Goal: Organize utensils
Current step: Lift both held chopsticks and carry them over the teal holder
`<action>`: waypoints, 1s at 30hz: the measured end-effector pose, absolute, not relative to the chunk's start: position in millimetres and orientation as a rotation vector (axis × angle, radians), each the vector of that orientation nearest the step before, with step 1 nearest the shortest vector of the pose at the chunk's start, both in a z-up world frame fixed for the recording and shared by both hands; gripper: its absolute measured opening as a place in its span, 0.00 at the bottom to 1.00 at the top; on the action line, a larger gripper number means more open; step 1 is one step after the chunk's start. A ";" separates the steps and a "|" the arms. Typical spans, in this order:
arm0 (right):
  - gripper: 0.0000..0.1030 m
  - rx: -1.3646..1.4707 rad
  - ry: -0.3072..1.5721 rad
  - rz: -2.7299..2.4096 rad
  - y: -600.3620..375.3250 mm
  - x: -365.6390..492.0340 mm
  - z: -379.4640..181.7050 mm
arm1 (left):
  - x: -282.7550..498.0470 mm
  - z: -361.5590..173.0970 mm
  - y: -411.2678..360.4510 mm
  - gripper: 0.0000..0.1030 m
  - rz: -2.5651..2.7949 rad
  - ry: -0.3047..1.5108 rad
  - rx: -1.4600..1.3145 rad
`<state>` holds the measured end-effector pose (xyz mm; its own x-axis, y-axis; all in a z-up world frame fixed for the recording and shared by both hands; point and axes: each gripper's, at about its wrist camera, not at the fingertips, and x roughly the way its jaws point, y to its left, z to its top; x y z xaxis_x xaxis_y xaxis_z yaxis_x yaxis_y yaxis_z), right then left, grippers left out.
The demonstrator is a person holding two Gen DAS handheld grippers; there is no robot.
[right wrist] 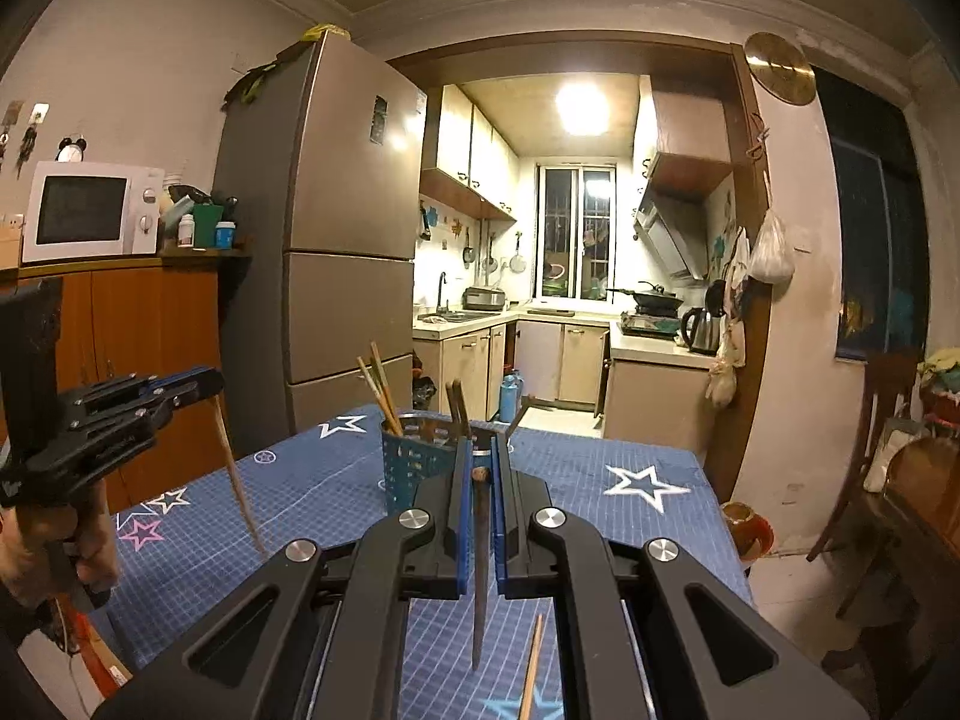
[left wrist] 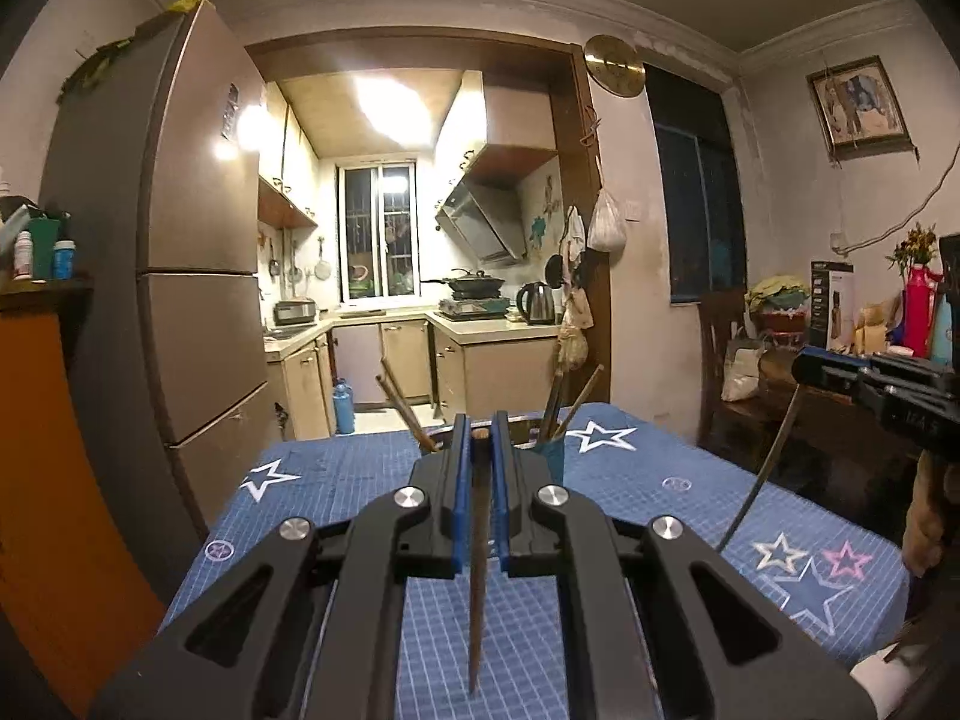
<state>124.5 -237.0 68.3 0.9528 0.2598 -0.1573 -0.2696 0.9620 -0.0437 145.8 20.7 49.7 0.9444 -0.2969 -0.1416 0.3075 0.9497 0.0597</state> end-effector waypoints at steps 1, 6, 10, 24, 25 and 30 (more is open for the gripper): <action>0.07 -0.071 0.154 0.273 -236.3 126.9 72.3 | 149.0 55.7 20.4 0.05 -0.312 0.137 0.078; 0.07 -0.098 0.156 0.290 -228.4 131.1 89.0 | 154.2 78.4 22.0 0.05 -0.323 0.130 0.052; 0.07 -0.105 0.146 0.302 -223.2 132.5 102.9 | 158.5 89.2 22.2 0.05 -0.336 0.123 0.033; 0.07 -0.061 0.112 0.336 -226.2 170.5 192.6 | 189.0 145.4 17.9 0.05 -0.341 0.032 -0.008; 0.07 -0.061 0.109 0.336 -225.5 175.3 199.9 | 192.2 149.5 17.5 0.05 -0.341 0.027 -0.012; 0.07 -0.068 0.093 0.330 -221.2 188.3 216.4 | 201.4 148.2 19.4 0.05 -0.346 0.022 -0.003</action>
<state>188.3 -221.2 216.4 0.9417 0.3206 -0.1023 -0.3268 0.9437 -0.0513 201.4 19.4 148.2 0.9406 -0.3388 -0.0213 0.3387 0.9409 -0.0064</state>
